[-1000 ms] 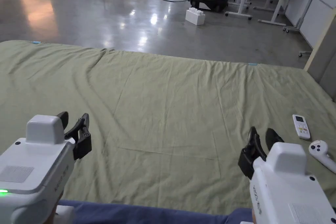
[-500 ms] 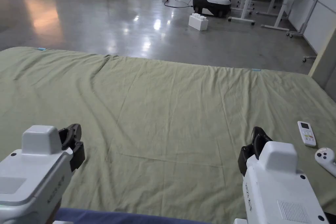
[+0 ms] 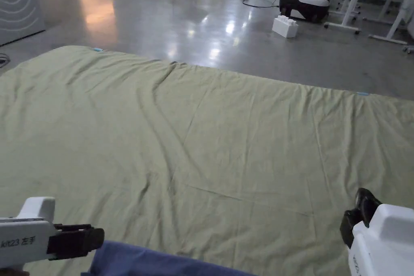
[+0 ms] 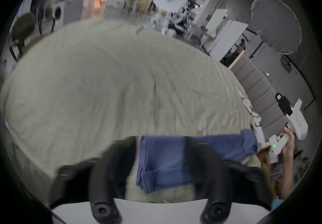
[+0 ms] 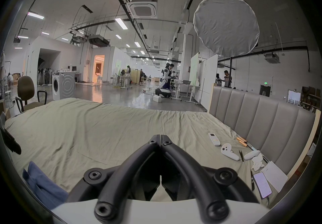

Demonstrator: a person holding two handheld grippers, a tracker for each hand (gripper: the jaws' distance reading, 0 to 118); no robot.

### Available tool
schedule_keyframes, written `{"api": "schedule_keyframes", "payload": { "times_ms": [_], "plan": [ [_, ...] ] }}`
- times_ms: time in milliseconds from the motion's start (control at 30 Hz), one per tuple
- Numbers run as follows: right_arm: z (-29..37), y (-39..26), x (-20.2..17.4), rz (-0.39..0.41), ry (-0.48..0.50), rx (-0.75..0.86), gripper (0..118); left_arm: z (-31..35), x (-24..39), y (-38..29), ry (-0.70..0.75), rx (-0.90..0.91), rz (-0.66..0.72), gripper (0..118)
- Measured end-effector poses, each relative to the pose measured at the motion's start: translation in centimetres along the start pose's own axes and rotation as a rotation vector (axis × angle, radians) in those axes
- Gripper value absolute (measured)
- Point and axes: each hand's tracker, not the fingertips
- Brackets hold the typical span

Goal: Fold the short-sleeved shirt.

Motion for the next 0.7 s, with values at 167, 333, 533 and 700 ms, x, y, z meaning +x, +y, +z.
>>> {"api": "schedule_keyframes", "payload": {
  "times_ms": [167,333,533,700],
  "plan": [
    [0.0,-0.6,-0.9,0.017,0.011,-0.036,0,-3.6,-6.5,-0.5,-0.22,-0.102,0.217,87],
    [0.1,-1.0,-1.6,0.036,0.02,-0.053,0,-7.9,-13.2,-1.0,-0.378,-0.143,0.474,87],
    [0.1,-1.1,-1.9,0.056,0.021,-0.073,0,-11.6,-13.8,-3.9,-0.592,-0.166,0.471,82],
    [-0.1,-1.3,-2.5,0.057,0.025,-0.091,0,-13.3,-12.3,-3.8,-0.522,-0.24,0.383,43]
  ]
}}
